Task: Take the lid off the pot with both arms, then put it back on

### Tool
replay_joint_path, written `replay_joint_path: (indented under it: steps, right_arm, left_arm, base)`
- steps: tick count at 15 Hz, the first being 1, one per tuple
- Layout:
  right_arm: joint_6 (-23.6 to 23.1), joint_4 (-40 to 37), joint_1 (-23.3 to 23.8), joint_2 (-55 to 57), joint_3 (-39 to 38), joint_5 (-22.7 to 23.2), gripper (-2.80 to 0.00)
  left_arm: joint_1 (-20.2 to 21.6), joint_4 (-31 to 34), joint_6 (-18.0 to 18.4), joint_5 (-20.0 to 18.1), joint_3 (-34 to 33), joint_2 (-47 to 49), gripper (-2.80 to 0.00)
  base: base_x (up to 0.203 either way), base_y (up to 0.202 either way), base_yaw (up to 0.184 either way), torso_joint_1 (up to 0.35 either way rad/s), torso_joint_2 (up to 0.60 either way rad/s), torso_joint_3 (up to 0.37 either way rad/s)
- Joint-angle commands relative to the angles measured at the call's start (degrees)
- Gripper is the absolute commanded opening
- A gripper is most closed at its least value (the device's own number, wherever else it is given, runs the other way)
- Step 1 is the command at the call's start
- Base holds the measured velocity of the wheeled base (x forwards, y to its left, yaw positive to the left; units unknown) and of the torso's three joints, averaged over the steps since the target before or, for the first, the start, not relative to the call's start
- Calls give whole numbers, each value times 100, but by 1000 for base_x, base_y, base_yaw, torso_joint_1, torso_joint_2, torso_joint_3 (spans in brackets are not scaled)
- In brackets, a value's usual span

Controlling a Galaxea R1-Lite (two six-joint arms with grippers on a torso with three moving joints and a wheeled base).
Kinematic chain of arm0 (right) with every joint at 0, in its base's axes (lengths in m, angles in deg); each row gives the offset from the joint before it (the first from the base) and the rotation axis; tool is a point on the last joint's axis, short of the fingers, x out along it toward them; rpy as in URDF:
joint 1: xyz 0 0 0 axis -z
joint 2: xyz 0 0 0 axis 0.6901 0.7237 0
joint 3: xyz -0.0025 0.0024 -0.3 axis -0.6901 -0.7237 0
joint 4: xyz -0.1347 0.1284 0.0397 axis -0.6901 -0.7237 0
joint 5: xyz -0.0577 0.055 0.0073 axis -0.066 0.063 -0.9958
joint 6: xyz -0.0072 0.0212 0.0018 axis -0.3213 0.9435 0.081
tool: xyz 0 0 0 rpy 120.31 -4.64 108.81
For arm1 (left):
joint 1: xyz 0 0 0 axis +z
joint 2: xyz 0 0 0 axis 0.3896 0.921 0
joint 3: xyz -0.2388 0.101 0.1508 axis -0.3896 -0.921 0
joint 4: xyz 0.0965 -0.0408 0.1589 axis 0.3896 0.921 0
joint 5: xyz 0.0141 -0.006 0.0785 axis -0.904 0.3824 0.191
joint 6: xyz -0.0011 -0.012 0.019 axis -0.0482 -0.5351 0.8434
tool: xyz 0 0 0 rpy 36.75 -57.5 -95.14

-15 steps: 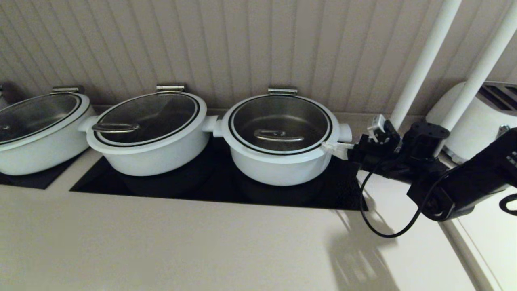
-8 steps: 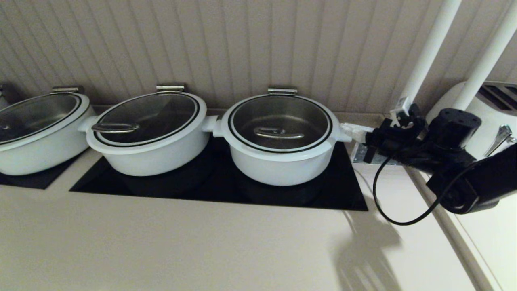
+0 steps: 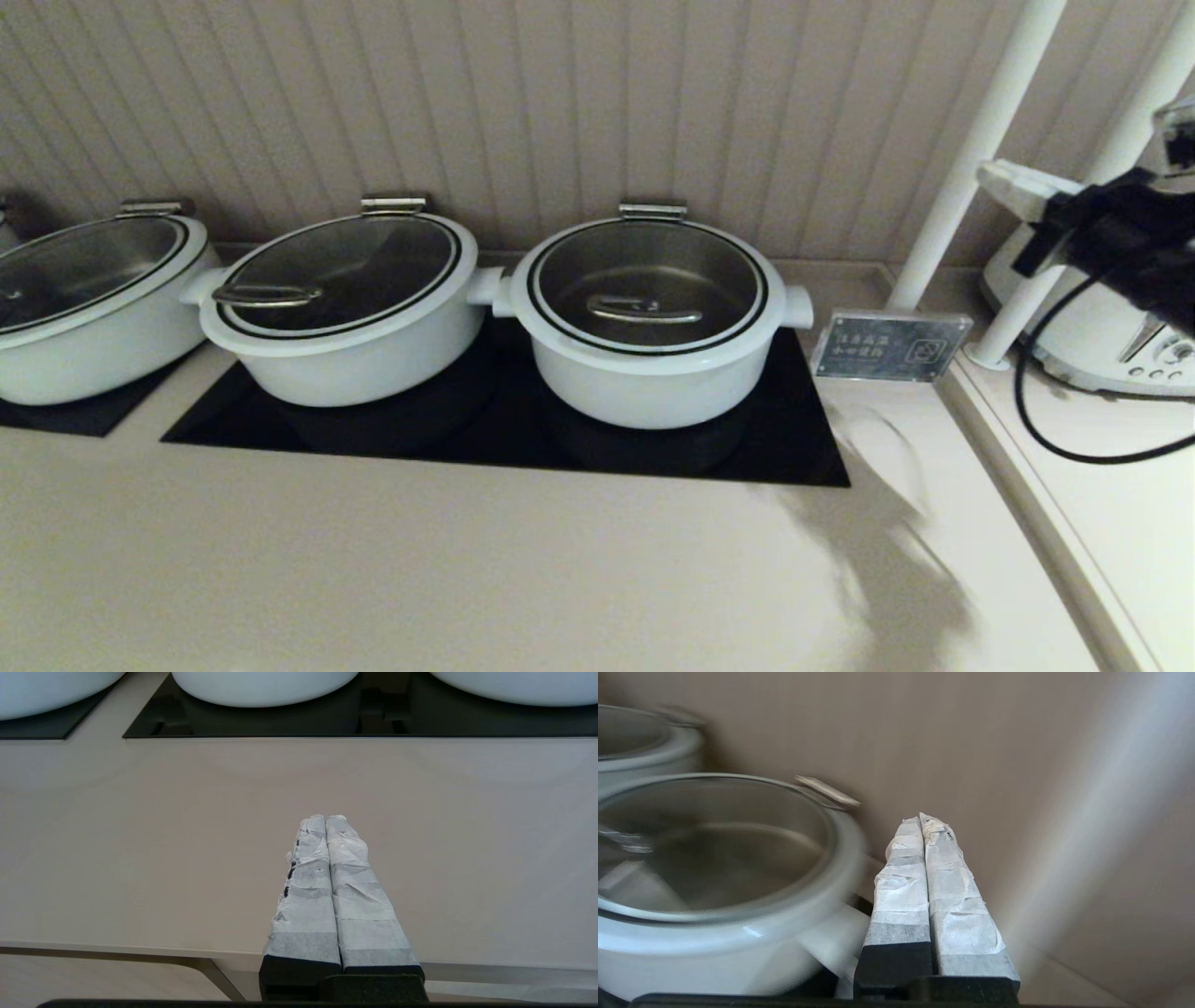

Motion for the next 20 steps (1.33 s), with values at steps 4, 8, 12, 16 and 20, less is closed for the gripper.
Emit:
replay_joint_path:
  steps: [4, 8, 12, 16, 20]
  right_arm:
    - [126, -585, 660, -2765, -2443, 9, -280]
    - [423, -1823, 792, -4587, -4047, -63, -280]
    - [489, -3923, 840, -6171, -4525, -708, -280]
    - [460, -5679, 823, -7808, -4527, -1369, -280]
    - [402, -5995, 448, -7870, -4674, -1855, -280]
  left_arm:
    - [2, 2, -3, 0, 6, -2, -280]
    - [2, 2, -4, 0, 6, -2, -280]
    - [2, 2, -1, 0, 6, -2, -280]
    - [2, 2, -4, 0, -3, -2, -280]
    - [2, 2, -4, 0, 6, -2, -280]
  base:
    - [0, 0, 0, 0, 0, 0]
    - [0, 0, 0, 0, 0, 0]
    - [0, 0, 0, 0, 0, 0]
    - [0, 0, 0, 0, 0, 0]
    - [0, 0, 0, 0, 0, 0]
